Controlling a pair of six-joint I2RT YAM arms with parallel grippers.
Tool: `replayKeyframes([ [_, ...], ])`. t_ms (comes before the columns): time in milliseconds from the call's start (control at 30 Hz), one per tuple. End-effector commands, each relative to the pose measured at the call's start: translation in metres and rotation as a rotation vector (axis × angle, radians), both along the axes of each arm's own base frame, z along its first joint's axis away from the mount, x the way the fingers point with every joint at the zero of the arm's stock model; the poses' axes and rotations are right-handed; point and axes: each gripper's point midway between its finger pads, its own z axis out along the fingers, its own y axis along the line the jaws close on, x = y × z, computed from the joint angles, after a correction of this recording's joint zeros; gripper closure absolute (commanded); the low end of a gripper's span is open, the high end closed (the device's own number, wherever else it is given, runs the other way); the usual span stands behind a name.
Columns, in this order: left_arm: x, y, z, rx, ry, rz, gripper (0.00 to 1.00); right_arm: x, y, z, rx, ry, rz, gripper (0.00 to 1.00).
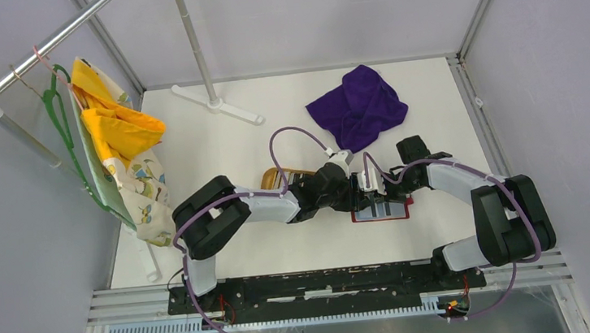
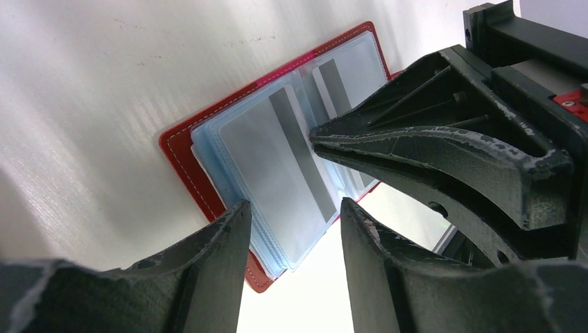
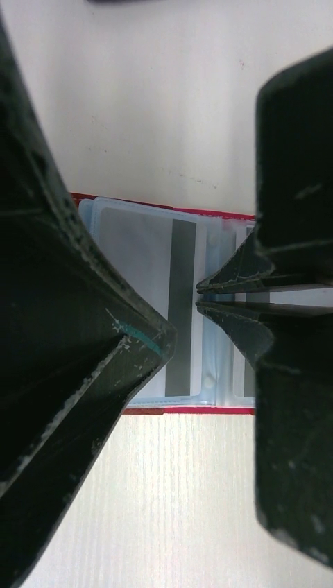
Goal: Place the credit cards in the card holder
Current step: Turn over the card slot in the card holder.
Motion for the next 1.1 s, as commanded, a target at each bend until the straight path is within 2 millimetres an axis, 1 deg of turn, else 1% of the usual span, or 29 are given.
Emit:
replayKeyframes([
  [0,0.002,-0.016,0.02,-0.088,-0.003,-0.012,0.42,-0.009,-0.003,-0.01,-0.033,0.046,0.006,0.87],
  [167,0.001,-0.015,0.021,-0.097,0.005,-0.014,0.41,-0.009,-0.002,-0.008,-0.026,0.045,0.008,0.86],
  [300,-0.002,-0.021,0.031,-0.152,0.01,-0.03,0.41,-0.009,0.0,-0.005,-0.012,0.046,0.009,0.86],
  [500,-0.006,-0.023,0.048,-0.23,0.014,-0.045,0.41,-0.006,0.007,0.009,0.041,0.027,0.012,0.85],
  [633,-0.006,-0.025,0.055,-0.259,0.014,-0.05,0.41,-0.003,0.009,0.019,0.081,0.014,0.003,0.84],
  [900,-0.007,-0.031,0.057,-0.282,0.018,-0.073,0.41,0.001,0.009,0.036,0.147,0.002,-0.016,0.78],
  [1067,-0.009,-0.036,0.058,-0.301,0.023,-0.093,0.4,0.01,-0.001,0.053,0.184,-0.042,-0.063,0.73],
])
